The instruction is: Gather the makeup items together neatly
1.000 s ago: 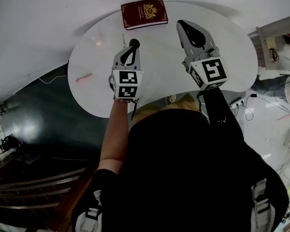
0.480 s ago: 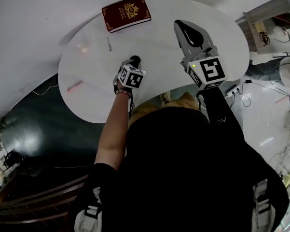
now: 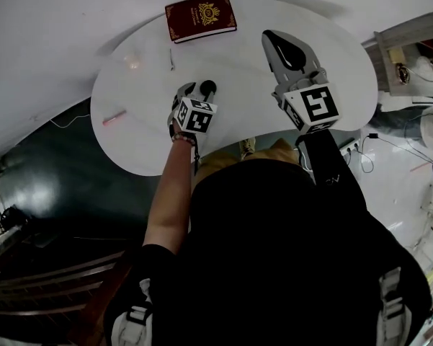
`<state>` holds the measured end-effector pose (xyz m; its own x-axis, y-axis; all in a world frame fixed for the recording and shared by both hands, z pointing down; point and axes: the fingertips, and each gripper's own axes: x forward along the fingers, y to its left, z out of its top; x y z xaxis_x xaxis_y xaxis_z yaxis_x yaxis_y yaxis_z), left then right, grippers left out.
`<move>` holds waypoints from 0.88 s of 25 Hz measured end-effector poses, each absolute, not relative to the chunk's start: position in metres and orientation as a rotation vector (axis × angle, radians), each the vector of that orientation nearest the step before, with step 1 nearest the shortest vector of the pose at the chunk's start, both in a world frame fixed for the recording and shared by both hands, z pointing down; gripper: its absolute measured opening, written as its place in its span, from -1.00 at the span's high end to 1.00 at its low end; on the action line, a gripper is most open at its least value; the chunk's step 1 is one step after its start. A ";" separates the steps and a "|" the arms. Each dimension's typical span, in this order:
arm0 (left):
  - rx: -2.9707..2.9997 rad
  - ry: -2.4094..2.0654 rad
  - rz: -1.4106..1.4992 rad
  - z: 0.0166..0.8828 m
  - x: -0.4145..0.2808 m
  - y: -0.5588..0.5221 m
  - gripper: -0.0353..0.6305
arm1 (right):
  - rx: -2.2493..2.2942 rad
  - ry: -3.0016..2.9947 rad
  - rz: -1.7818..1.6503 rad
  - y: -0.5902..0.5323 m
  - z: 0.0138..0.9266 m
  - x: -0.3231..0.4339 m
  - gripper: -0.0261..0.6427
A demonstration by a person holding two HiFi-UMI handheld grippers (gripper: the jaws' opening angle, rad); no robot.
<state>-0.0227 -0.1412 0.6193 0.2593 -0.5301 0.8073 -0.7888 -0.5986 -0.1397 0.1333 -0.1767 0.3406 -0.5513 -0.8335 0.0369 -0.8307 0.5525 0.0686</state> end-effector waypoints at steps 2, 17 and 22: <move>2.247 -1.306 1.187 0.600 -0.030 -0.141 0.24 | 1.426 -2.738 -0.070 -0.176 0.339 0.127 0.91; 2.351 -2.107 0.545 0.367 -0.108 -0.120 0.24 | 1.125 -2.947 -0.100 -0.172 0.318 0.048 0.91; 2.340 -2.172 0.532 0.355 -0.128 -0.113 0.24 | 1.062 -2.968 -0.082 -0.168 0.321 0.018 0.91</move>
